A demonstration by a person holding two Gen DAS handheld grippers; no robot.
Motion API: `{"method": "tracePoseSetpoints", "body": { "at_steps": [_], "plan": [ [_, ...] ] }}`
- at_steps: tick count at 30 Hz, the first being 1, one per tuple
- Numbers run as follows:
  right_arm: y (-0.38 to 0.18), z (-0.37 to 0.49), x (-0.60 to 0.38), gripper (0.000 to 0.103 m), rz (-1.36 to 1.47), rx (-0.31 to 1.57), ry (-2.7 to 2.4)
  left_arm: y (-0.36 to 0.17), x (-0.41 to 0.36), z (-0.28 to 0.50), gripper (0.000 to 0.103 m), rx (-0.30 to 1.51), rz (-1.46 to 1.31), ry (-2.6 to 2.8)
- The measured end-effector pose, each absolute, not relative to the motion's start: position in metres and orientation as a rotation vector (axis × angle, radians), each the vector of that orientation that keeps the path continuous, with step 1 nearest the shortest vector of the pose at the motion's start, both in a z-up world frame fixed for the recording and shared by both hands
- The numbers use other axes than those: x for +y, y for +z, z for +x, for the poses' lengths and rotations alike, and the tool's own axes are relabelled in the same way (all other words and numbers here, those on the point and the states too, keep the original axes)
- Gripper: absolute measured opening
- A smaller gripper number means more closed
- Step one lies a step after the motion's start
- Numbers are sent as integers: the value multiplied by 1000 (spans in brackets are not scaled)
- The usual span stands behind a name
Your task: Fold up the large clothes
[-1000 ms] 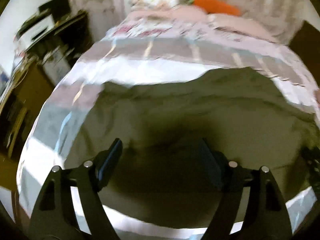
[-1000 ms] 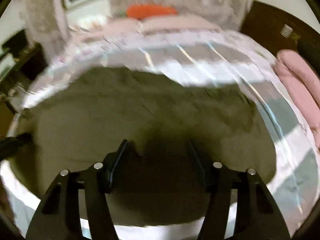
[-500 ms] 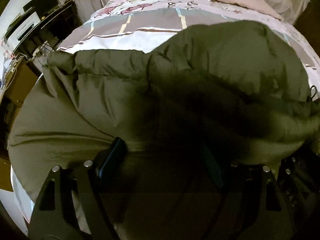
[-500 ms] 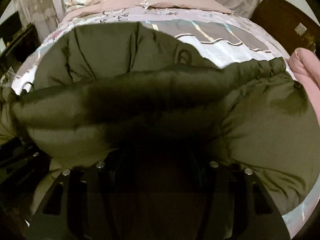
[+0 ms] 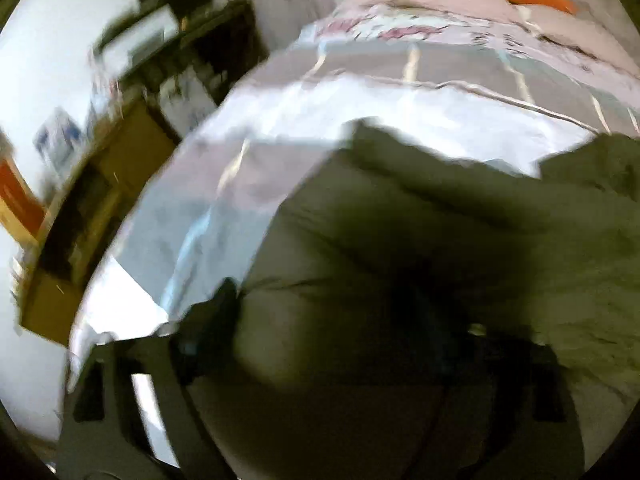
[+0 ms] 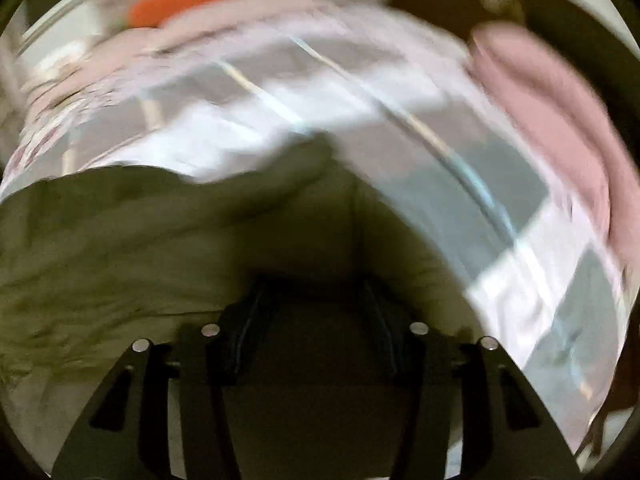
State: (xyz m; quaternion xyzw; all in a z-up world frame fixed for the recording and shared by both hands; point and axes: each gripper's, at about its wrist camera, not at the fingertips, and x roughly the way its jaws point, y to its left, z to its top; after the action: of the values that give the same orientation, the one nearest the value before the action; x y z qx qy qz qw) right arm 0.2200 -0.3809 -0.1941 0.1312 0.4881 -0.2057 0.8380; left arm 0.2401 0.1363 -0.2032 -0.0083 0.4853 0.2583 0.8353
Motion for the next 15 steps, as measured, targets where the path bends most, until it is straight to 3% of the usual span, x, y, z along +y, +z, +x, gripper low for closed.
{"method": "tracePoseSetpoints", "body": {
  "at_steps": [3,5,6,7,10,15],
  "plan": [
    [-137,190,-393,46,403,876,-396,-167,149,226,81,977,-106,545],
    [-89,163,-371,74,392,755,-321,-128,140,205,84,894,-166,485],
    [-69,148,-356,96,361,696,-289,-104,128,193,92,844,-181,430],
    [-53,137,-340,102,324,649,-263,-84,115,184,98,800,-174,382],
    [-31,88,-283,102,184,560,-165,-37,54,127,101,666,-85,221],
    [-47,39,-207,102,-32,579,-78,5,-26,40,101,428,105,96]
  ]
}}
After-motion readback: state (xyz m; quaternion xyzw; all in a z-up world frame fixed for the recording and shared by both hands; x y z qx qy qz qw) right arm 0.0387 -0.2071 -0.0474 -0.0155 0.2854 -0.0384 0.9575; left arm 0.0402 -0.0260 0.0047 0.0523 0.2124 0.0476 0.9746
